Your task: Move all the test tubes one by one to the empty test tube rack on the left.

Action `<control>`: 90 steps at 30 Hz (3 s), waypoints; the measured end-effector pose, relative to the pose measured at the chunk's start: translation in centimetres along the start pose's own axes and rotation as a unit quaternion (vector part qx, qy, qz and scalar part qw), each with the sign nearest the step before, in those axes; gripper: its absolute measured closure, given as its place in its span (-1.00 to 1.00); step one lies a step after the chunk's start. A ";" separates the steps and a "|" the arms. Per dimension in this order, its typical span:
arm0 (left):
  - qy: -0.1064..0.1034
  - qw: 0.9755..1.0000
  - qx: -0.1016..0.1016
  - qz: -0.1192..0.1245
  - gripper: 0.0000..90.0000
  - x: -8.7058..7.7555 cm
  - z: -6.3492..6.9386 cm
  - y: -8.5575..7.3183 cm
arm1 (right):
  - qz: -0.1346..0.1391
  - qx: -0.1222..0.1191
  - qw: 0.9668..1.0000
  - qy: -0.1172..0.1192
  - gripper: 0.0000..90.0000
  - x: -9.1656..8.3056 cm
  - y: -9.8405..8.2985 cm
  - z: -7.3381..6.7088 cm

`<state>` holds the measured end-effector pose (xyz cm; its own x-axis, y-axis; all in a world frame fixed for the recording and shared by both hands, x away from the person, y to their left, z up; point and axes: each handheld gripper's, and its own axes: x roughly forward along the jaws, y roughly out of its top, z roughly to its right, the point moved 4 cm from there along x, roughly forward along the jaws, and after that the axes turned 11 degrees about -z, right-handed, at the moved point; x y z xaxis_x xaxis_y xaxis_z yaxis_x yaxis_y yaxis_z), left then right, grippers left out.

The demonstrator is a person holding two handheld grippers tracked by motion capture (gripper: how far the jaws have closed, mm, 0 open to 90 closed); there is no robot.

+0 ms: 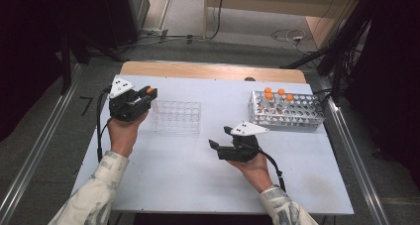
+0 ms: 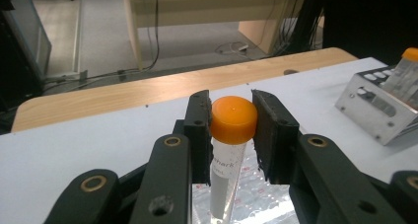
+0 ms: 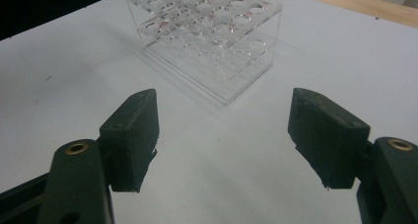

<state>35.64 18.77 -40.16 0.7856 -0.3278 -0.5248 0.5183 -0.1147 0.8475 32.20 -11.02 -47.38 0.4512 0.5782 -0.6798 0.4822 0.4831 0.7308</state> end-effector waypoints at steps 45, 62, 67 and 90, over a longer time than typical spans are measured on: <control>0.000 0.999 -0.031 -0.018 -0.58 0.7 1.0 -5.4 | -0.001 0.015 1.000 -0.018 -0.41 -0.4 -0.1 1.2; 0.002 0.999 -0.038 -0.018 -0.68 -0.7 0.6 -7.9 | 0.037 0.092 0.992 -0.076 -0.40 -5.0 -0.5 6.8; 0.010 0.999 -0.037 -0.013 -0.68 -0.8 0.5 -7.9 | 0.043 0.116 0.989 -0.087 -0.40 -6.0 -1.0 8.8; 0.006 0.999 -0.044 -0.016 -0.67 -0.6 0.2 -8.1 | 0.042 0.189 0.952 -0.236 -0.23 -7.5 -2.7 18.0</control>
<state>30.89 19.66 -46.66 0.7723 -0.3132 -0.5528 0.5703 -0.0415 0.8204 41.07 -28.52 -45.40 0.7437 0.2015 -0.6375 0.6257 0.1260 0.7698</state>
